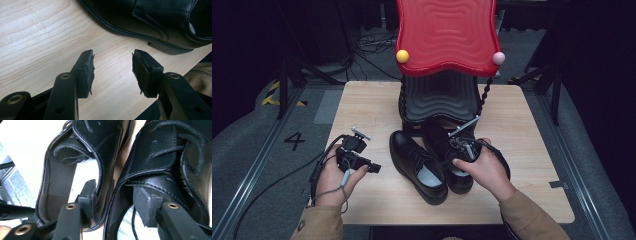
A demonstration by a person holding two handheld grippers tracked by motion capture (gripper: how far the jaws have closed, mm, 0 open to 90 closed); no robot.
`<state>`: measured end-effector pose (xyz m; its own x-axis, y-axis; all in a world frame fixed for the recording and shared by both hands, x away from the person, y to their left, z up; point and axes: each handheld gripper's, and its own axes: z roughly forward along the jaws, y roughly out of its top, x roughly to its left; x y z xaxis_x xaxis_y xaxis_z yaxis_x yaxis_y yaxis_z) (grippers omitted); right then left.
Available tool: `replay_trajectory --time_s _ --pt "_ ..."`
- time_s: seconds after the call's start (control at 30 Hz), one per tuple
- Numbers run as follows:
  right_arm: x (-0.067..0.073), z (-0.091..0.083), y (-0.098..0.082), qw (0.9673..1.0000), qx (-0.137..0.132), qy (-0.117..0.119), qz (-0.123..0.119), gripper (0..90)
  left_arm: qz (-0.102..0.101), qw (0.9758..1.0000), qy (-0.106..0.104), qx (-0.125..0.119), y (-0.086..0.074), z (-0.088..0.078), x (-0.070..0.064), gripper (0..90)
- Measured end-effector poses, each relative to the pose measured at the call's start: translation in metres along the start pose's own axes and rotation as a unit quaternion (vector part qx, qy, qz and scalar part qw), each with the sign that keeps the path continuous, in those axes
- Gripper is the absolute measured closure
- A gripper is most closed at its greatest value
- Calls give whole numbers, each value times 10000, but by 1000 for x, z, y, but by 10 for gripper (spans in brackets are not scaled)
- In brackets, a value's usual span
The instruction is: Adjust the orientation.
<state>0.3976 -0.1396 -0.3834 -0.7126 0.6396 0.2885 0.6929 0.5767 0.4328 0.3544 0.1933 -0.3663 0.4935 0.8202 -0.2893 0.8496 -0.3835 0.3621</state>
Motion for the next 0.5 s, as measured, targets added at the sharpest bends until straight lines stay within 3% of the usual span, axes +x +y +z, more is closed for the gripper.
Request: replay_trajectory --time_s 0.13,0.27,0.47,0.5 --pt "7 -4 0 9999 -13 -101 -8 454 17 10000 43 8 0 1 0 520" --pt "13 4 1 9997 225 -132 30 398 -21 10000 0 34 1 3 1 520" --pt "18 31 9 9971 666 -364 21 440 -37 10000 -26 28 1 3 2 519" --pt "19 36 10 9959 754 -497 16 487 -46 10000 -23 22 0 3 2 519"
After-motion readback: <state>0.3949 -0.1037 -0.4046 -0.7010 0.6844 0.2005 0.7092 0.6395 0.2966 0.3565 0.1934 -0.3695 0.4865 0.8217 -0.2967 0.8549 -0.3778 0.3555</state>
